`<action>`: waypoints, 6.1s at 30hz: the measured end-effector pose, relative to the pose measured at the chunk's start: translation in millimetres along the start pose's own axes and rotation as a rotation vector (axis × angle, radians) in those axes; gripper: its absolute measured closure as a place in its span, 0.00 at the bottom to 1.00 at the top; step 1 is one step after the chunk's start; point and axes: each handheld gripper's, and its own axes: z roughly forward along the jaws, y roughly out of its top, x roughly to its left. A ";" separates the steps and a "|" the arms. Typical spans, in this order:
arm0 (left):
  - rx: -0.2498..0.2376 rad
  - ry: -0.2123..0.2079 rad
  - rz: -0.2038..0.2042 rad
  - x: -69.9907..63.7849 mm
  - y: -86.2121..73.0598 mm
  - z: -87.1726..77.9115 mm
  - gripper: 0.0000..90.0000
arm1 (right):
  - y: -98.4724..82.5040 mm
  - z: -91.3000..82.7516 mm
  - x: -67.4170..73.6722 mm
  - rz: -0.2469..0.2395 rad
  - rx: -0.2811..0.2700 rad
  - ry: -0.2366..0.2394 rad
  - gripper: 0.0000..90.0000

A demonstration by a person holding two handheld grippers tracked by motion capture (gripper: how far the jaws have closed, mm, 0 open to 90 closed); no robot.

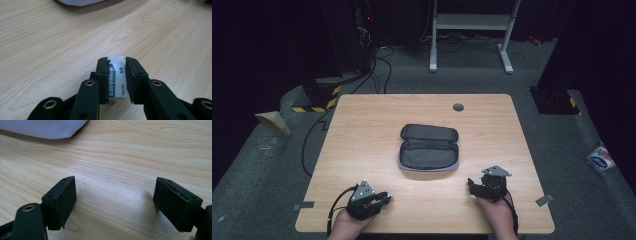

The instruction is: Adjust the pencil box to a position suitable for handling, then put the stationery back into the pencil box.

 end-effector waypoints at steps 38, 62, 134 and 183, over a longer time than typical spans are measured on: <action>-0.198 0.032 0.071 0.3 65.3 -9.2 0.81 | -1.5 -1.9 2.2 0.005 -0.002 -0.005 0.22; -0.203 -0.002 0.095 -13.6 109.0 18.3 0.81 | -1.6 -2.0 2.2 0.003 -0.002 -0.004 0.23; 0.013 0.095 0.030 18.5 131.4 108.1 0.80 | -1.3 -1.8 2.1 -0.005 -0.004 0.002 0.24; -0.073 0.133 -0.001 31.1 116.3 44.6 0.00 | -1.5 -1.8 2.0 -0.009 -0.004 0.006 0.23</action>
